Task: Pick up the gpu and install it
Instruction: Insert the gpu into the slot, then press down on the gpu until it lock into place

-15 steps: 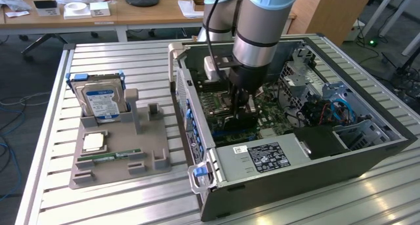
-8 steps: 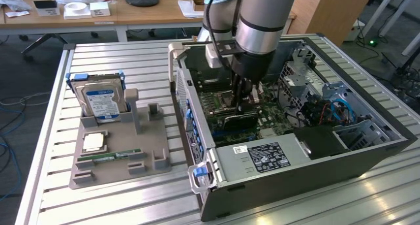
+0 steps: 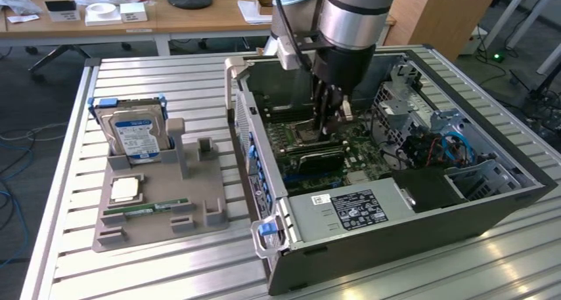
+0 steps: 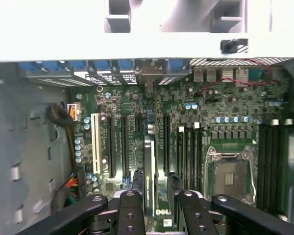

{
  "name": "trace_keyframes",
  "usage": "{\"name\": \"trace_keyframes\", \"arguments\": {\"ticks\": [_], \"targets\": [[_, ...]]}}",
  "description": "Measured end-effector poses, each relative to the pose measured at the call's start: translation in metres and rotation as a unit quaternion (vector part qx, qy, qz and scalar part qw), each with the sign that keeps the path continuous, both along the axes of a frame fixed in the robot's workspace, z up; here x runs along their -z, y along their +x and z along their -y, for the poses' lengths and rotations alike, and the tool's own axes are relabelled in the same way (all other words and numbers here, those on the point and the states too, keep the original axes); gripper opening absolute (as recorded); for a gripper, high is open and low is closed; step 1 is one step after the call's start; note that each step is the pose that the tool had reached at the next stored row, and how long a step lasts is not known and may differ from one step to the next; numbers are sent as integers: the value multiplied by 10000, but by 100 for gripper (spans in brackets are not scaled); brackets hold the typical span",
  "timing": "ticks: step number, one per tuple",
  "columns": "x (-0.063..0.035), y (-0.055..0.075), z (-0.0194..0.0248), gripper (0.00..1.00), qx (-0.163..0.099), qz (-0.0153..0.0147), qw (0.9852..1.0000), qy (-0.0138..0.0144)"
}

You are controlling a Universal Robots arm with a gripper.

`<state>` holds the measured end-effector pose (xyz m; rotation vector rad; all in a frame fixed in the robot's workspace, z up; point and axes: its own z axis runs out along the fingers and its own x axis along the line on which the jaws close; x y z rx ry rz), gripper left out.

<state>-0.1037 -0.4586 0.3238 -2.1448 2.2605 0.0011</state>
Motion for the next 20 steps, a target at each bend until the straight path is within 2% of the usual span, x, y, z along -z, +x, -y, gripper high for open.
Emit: {"name": "trace_keyframes", "arguments": {"ticks": [3, 5, 20], "targets": [[-127, 0, 0, 34, 0, 2, 10000, 0], [-176, 0, 0, 34, 0, 4, 10000, 0], [-178, 0, 0, 32, 0, 4, 10000, 0]]}}
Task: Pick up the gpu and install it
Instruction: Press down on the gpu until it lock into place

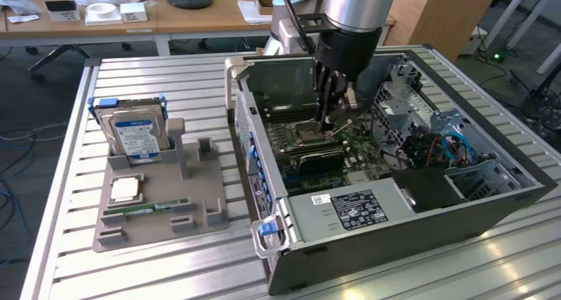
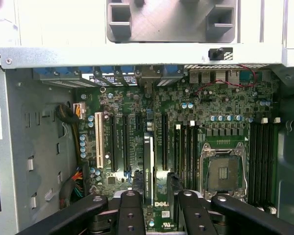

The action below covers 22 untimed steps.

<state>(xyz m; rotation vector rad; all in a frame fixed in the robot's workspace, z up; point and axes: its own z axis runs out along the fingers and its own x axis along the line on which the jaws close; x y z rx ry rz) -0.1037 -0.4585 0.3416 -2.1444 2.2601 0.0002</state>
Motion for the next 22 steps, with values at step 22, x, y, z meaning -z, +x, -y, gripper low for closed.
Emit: {"name": "trace_keyframes", "arguments": {"ticks": [22], "targets": [[137, 1, -26, 11, -1, 0, 10000, 0]]}}
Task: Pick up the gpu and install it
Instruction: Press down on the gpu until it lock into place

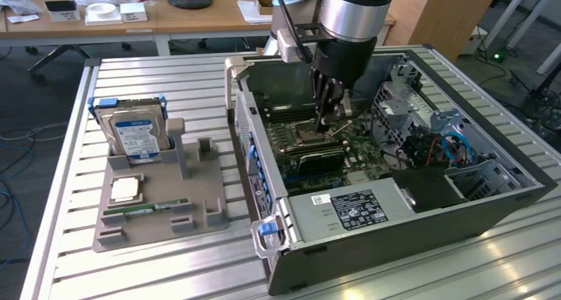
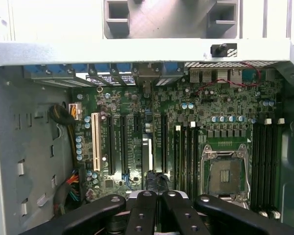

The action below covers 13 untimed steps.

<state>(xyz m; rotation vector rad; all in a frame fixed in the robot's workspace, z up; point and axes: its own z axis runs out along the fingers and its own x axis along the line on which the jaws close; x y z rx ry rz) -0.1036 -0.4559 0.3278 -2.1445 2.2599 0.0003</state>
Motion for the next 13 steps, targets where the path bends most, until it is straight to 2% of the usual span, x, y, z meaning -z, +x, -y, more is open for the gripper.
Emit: {"name": "trace_keyframes", "arguments": {"ticks": [13], "targets": [[230, -1, -18, 11, 1, 0, 10000, 0]]}}
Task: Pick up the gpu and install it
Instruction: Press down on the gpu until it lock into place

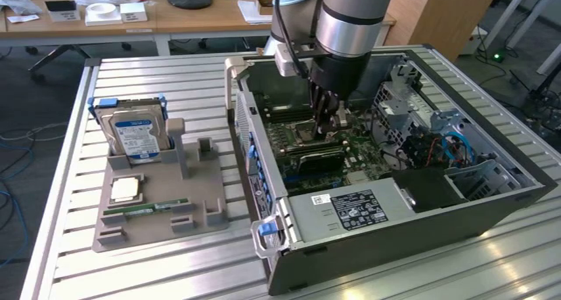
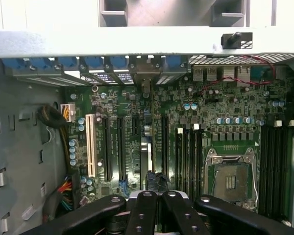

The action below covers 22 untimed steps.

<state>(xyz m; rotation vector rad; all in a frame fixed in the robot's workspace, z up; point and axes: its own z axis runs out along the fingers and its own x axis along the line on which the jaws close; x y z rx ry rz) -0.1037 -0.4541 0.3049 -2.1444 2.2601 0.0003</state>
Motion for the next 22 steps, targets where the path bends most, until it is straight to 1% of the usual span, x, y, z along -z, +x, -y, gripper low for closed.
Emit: {"name": "trace_keyframes", "arguments": {"ticks": [3, 7, 11, 22], "targets": [[33, 0, -3, 11, 0, 0, 10000, 2], [38, 0, -5, 11, 1, 0, 10000, 6], [52, 1, -23, 11, -1, 0, 10000, 10], [197, 0, -28, 11, 0, 0, 10000, 10]]}}
